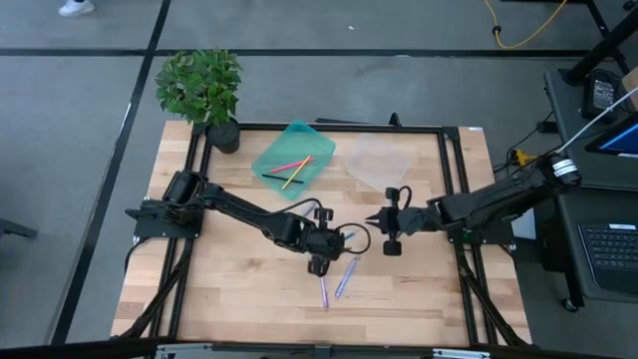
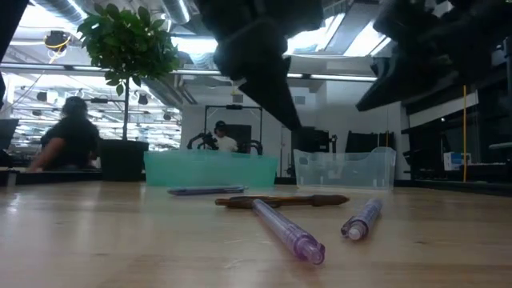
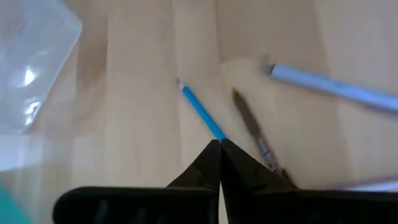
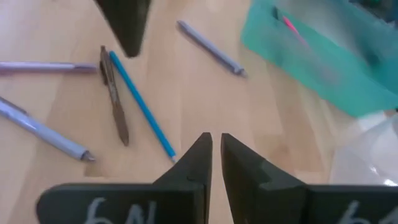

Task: Sort pens & pencils
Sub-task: Put the blue pencil into the blue bin

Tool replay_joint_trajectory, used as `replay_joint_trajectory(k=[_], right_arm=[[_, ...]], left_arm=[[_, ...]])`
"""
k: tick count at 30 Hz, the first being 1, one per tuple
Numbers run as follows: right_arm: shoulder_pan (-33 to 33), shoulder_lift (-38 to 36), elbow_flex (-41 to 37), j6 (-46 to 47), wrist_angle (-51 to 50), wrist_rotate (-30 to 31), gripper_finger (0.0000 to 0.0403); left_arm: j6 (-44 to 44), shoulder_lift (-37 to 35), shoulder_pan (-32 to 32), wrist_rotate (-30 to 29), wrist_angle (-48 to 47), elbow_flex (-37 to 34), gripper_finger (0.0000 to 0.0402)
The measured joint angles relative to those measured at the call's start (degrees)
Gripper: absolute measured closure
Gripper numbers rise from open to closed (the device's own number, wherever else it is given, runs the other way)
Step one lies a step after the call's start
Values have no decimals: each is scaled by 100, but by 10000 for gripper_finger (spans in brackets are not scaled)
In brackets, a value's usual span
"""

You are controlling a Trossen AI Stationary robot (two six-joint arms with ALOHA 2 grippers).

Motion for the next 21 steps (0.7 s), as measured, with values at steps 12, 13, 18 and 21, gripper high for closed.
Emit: replay_joint_trajectory(k=[12,13,18,21], right_arm=[[560,-4,0,215,-167,249,366],[583,-4,0,217,-189,266,366],[653,-4,0,292,-306,398,366],[655,-4,0,371,-363,398,366]], left_arm=[[-673,0,232,319,382,0,301],[-777,0,262,481,397,0,297],[-1133,21,358,816,430,0,291],[-1214,81,372,818,370,-8,292]])
